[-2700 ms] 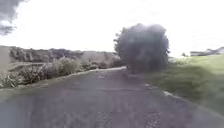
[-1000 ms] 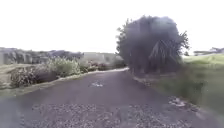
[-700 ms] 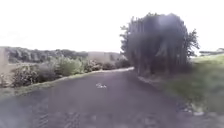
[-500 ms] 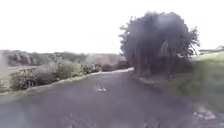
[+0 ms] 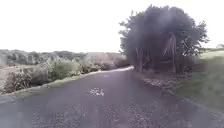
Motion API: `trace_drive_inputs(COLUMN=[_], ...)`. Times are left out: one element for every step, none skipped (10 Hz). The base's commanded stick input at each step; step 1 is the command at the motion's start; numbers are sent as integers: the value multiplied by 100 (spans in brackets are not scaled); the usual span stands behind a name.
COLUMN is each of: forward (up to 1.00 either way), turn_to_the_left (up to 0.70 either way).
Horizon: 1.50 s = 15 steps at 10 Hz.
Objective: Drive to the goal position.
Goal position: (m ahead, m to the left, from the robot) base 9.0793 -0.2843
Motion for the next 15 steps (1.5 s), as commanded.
trace_drive_inputs(forward=[100, 100, 100, 100, 100, 100, 100, 100, 100, 100, 100, 100, 100, 100, 100], turn_to_the_left=[0, 0, 0, 0, 0, 0, 0, 0, 0, 0, 0, 0, 0, 0, 0])
